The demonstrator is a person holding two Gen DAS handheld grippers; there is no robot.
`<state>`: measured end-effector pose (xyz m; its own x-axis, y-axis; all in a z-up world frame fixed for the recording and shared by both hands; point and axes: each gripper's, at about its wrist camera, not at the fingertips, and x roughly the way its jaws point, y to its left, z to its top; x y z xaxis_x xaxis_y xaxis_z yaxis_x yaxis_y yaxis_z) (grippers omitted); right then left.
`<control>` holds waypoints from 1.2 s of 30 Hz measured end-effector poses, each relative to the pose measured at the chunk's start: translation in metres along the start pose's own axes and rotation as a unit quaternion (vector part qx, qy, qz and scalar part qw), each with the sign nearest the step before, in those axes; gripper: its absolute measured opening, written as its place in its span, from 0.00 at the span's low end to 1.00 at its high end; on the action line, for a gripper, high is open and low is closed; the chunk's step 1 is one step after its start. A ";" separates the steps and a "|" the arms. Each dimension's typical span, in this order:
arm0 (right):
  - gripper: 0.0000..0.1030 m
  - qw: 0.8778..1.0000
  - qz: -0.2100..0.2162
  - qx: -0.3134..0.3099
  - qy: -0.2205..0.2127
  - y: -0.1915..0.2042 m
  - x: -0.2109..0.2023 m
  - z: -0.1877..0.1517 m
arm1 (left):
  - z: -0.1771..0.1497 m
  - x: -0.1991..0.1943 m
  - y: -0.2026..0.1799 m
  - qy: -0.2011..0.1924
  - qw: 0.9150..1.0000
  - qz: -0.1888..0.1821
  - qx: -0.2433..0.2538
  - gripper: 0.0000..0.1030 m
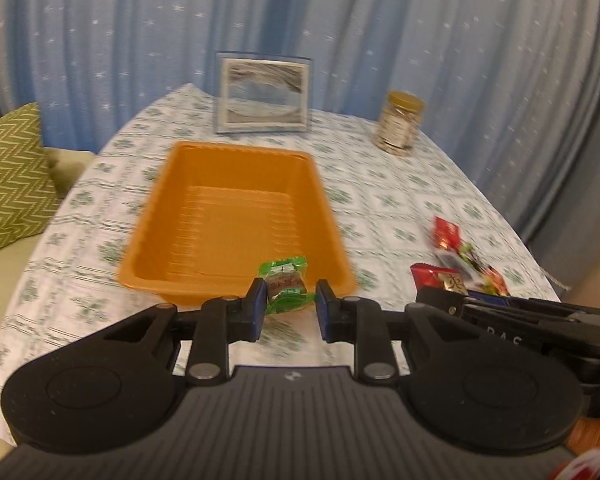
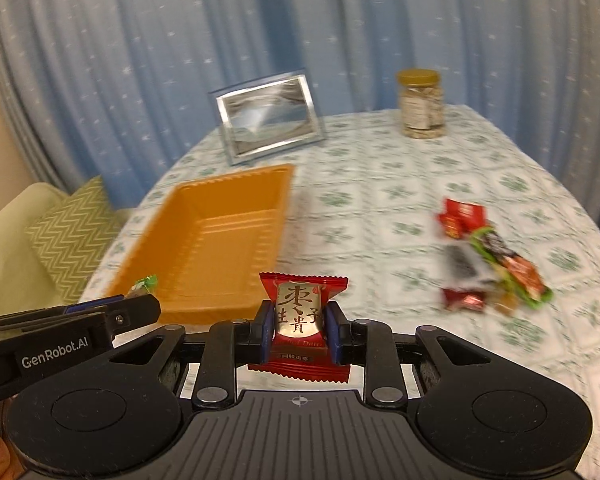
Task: Organize snacks
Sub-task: 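Carry both snacks to the orange tray and open both tools over it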
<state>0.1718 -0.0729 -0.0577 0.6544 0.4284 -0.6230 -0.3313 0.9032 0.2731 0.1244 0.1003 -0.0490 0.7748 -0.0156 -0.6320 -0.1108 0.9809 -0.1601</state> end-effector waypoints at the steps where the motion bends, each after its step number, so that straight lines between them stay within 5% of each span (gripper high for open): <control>1: 0.27 1.000 0.004 -0.003 0.000 0.005 0.003 0.003 | 0.003 0.000 0.007 -0.001 1.000 0.003 -0.003 0.23; 12: 0.27 0.999 0.030 -0.033 0.005 0.037 0.056 0.041 | 0.033 0.028 0.058 -0.001 1.000 0.017 -0.026 0.23; 29: 0.27 0.999 0.032 -0.022 0.028 0.033 0.110 0.052 | 0.039 0.083 0.071 0.025 0.999 0.012 -0.021 0.24; 30: 0.27 0.999 0.032 -0.020 0.029 0.033 0.112 0.051 | 0.039 0.085 0.070 0.025 0.999 0.013 -0.016 0.25; 32: 0.27 0.999 0.033 -0.016 0.032 0.031 0.114 0.050 | 0.038 0.088 0.069 0.021 0.999 0.024 -0.002 0.45; 36: 0.27 0.999 0.034 -0.016 0.035 0.030 0.115 0.049 | 0.035 0.083 0.074 0.015 0.999 0.030 -0.010 0.49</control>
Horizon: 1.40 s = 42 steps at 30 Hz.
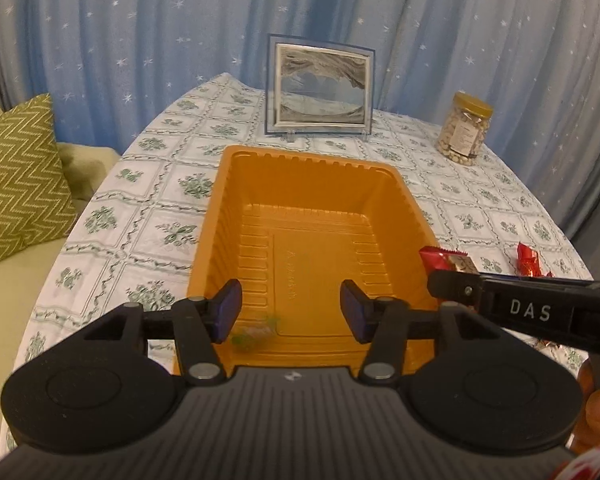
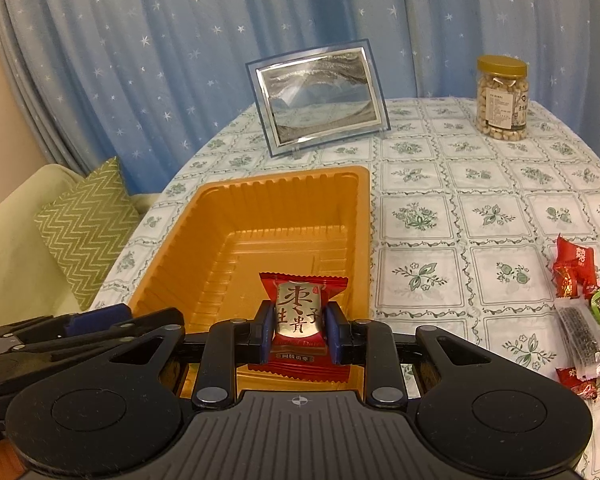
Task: Organize snacks
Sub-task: 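Carry both snacks to the orange tray and open both tools over it, then move both tools back toward the snack pile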
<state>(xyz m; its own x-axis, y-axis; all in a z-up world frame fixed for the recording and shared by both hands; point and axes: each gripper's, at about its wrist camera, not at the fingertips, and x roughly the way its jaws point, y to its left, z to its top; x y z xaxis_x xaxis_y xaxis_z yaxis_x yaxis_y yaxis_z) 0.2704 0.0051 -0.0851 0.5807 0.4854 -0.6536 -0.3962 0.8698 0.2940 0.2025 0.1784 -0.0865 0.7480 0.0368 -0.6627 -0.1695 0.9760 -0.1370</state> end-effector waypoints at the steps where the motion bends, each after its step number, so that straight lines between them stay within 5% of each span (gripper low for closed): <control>1: 0.27 1.000 0.001 0.000 0.000 0.000 0.000 0.000 | -0.001 -0.002 0.001 -0.001 1.000 0.003 -0.002 0.49; 12: 0.27 1.000 0.022 0.003 -0.011 0.008 0.004 0.005 | -0.007 -0.029 0.022 -0.018 0.999 0.024 -0.038 0.49; 13: 0.29 0.999 0.031 0.004 -0.009 0.008 0.007 0.006 | -0.007 -0.032 0.023 -0.019 0.999 0.026 -0.039 0.49; 16: 0.63 0.999 0.039 0.022 -0.016 0.005 0.005 0.007 | -0.007 -0.038 0.025 -0.021 0.998 0.033 -0.042 0.50; 26: 0.64 0.998 0.006 0.043 -0.036 -0.014 -0.048 -0.007 | -0.021 -0.065 0.012 -0.026 0.998 0.025 -0.047 0.56; 42: 0.64 0.994 -0.075 0.047 -0.060 -0.042 -0.163 -0.074 | -0.062 -0.127 -0.055 -0.027 0.999 -0.008 -0.024 0.70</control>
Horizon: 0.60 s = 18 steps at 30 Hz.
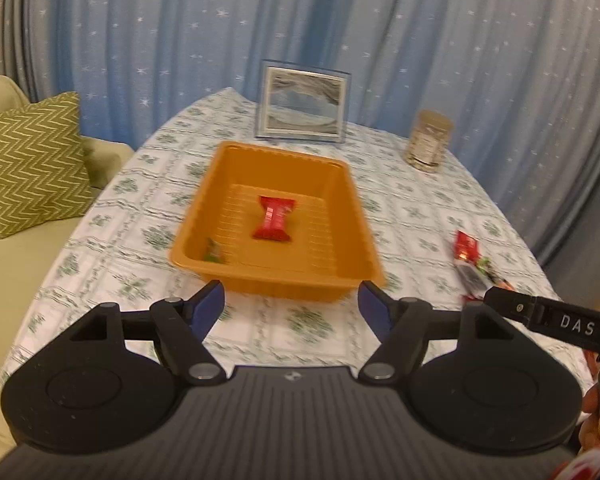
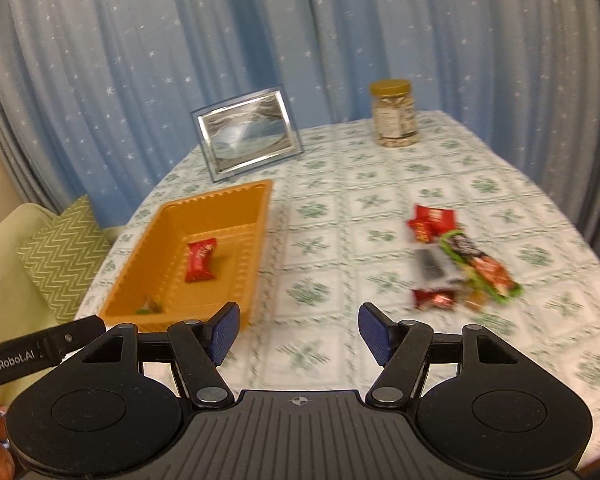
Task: Organize snacks
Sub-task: 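Move both tools back toward the snack pile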
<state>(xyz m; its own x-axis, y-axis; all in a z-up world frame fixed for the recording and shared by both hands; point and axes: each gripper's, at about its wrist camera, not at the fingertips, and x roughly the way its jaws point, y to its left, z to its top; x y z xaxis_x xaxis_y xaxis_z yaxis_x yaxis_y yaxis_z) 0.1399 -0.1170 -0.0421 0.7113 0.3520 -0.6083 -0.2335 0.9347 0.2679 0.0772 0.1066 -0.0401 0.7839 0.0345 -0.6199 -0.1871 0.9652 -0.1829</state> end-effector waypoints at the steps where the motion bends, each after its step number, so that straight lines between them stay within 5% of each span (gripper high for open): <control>1: 0.64 1.000 -0.004 0.001 -0.001 -0.004 -0.006 -0.002 | -0.002 -0.002 -0.004 0.000 1.000 -0.005 0.001 0.71; 18: 0.64 0.997 -0.053 0.040 -0.026 -0.064 -0.068 -0.017 | -0.025 -0.021 -0.075 0.018 0.997 -0.072 0.036 0.78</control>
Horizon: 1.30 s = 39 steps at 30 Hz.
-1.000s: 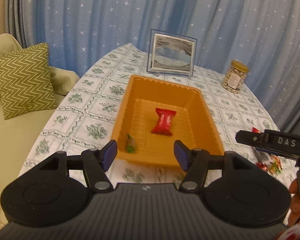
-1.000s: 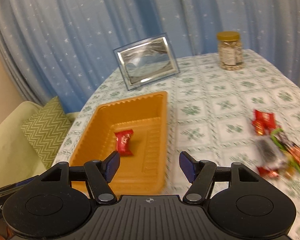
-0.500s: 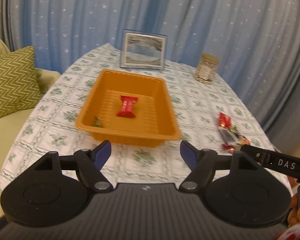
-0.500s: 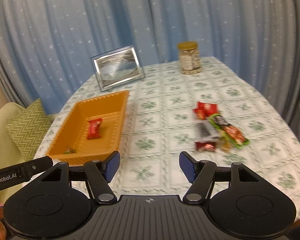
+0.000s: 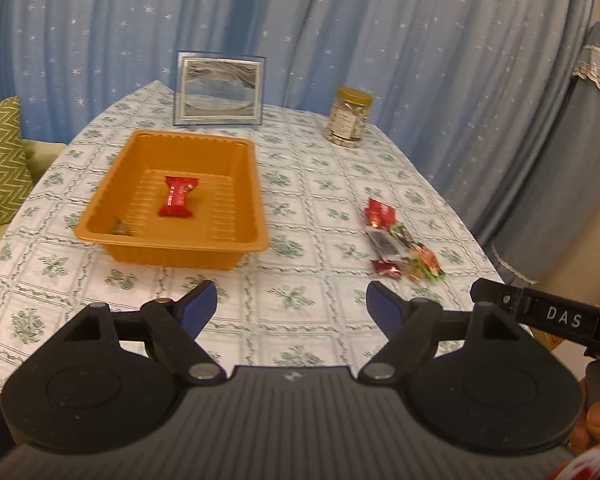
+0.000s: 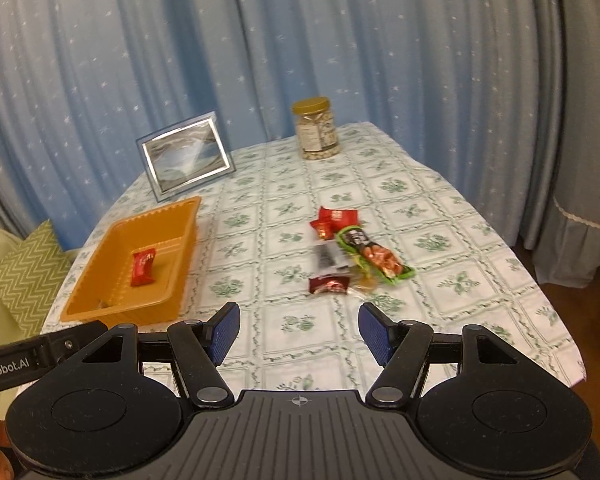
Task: Organize snacks
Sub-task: 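Move both tools back toward the snack pile, then grasp a red printed candy with the left tool while the right tool grasps a brown square sweet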
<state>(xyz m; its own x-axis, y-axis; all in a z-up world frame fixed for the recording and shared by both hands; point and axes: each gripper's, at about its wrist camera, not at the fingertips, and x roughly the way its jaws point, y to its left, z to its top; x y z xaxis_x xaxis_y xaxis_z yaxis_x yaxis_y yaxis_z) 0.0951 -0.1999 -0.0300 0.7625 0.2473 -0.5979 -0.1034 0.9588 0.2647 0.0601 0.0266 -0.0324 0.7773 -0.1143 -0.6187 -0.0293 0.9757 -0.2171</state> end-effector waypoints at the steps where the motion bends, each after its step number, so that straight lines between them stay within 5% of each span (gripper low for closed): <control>1: 0.64 1.000 -0.002 0.002 -0.001 -0.003 -0.001 0.000 | 0.000 0.001 -0.002 0.002 1.000 -0.002 0.000 0.78; 22: 0.64 0.999 -0.047 0.009 0.006 -0.060 0.027 0.009 | 0.001 0.051 -0.038 0.027 0.999 -0.028 0.037 0.82; 33: 0.64 0.998 -0.053 0.005 0.034 -0.097 0.080 0.021 | 0.003 0.136 -0.073 0.046 0.993 -0.063 0.083 0.78; 39: 0.64 0.997 -0.057 0.002 0.046 -0.112 0.112 0.025 | -0.001 0.187 -0.089 0.067 0.991 -0.068 0.099 0.68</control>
<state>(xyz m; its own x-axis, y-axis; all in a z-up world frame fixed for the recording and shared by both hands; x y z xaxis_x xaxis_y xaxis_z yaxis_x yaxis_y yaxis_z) 0.2078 -0.2829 -0.1078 0.7079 0.1476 -0.6907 -0.0158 0.9810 0.1935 0.2072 -0.0815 -0.1297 0.6745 -0.2581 -0.6916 0.2035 0.9656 -0.1619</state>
